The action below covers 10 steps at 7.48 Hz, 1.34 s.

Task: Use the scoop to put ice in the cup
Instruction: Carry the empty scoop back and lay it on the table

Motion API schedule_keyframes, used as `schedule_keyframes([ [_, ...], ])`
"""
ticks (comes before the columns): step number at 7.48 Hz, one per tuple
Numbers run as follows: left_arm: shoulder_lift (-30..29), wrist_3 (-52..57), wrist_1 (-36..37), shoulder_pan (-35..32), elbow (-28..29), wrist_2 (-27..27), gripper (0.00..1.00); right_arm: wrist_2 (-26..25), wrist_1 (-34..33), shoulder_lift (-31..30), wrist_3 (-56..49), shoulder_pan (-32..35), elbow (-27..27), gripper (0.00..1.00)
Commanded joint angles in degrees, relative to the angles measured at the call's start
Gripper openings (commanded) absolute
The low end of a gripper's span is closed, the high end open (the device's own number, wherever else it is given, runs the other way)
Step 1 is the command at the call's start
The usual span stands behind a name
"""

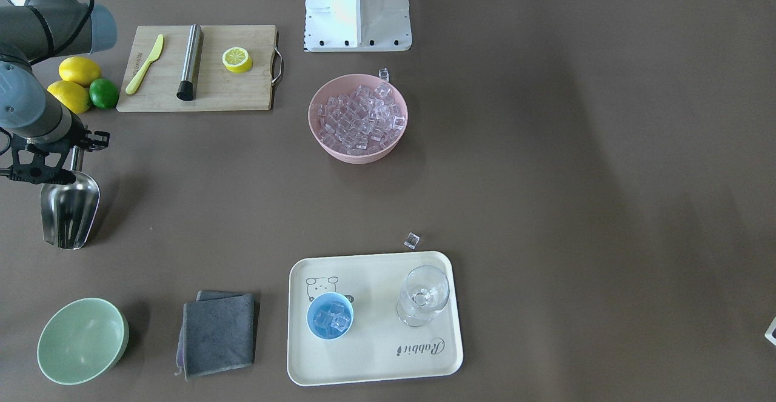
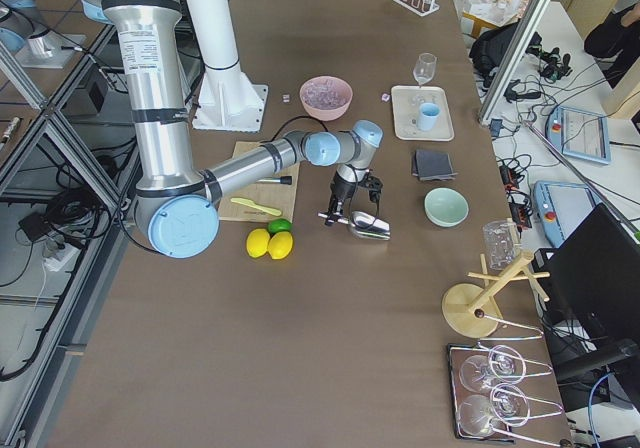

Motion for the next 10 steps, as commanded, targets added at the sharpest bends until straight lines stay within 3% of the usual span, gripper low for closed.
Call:
schedule_keyframes([
  [1, 0.2, 0.0, 0.0, -0.1, 0.0, 0.0, 0.98, 1.0, 3.8, 0.3, 0.2, -0.2, -3.2, 0.76],
  [2, 0.2, 0.0, 0.0, -0.1, 0.0, 0.1, 0.98, 1.0, 5.1, 0.4, 0.2, -0.2, -3.2, 0.99],
  [4, 0.2, 0.0, 0.1, -0.1, 0.0, 0.1, 0.98, 1.0, 5.5, 0.6, 0.2, -0.1, -2.4, 1.0],
  [6, 0.2, 0.0, 0.1, -0.1, 0.0, 0.0, 0.98, 1.1, 5.5, 0.7, 0.2, 4.5, 1.1, 1.0],
  [9, 0.1, -0.4, 0.1, 0.1, 0.1, 0.0, 0.98, 9.2, 4.9, -2.6, -1.6, 21.0, 8.6, 1.0],
  [10, 0.1, -0.5, 0.1, 0.1, 0.1, 0.0, 0.98, 12.8, 2.9, -3.4, -9.1, 27.7, 8.3, 1.0],
])
